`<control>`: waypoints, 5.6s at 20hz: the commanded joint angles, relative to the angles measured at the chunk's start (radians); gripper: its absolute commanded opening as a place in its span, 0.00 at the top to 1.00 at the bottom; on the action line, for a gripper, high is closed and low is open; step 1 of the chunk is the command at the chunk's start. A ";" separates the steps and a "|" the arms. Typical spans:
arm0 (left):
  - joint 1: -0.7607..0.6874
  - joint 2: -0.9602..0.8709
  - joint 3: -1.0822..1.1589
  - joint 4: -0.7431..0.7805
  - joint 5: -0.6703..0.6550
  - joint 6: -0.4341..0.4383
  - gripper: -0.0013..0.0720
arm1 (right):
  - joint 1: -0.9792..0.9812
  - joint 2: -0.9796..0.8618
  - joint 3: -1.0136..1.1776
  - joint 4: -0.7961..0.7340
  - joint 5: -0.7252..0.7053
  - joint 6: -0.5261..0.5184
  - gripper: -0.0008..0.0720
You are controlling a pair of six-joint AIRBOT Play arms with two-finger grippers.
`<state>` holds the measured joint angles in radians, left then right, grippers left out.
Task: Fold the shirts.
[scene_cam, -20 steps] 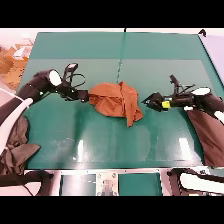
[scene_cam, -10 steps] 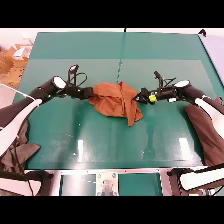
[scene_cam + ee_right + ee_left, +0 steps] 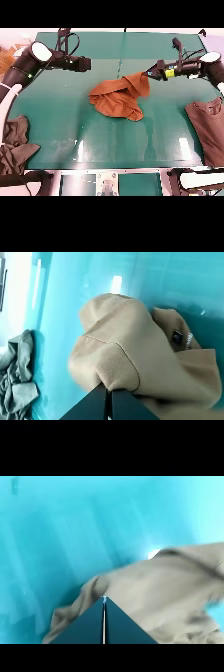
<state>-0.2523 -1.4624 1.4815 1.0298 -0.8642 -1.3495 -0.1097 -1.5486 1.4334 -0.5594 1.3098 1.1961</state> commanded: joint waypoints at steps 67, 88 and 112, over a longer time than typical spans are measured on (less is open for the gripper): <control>-0.022 -0.396 0.322 0.056 0.258 0.093 0.95 | -0.026 -0.101 -0.029 -0.186 -0.621 -0.082 0.96; 0.142 0.190 -0.291 0.371 -0.431 -0.134 0.96 | -0.669 0.228 -0.414 -0.358 -0.109 -0.006 0.81; 0.378 0.091 -0.856 -0.375 -0.171 0.286 0.72 | -0.702 0.225 -0.473 -0.343 -0.168 -0.030 0.60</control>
<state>0.1226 -1.3563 0.5991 0.6701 -1.0309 -1.1076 -0.8108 -1.3239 0.9623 -0.8989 1.1351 1.1664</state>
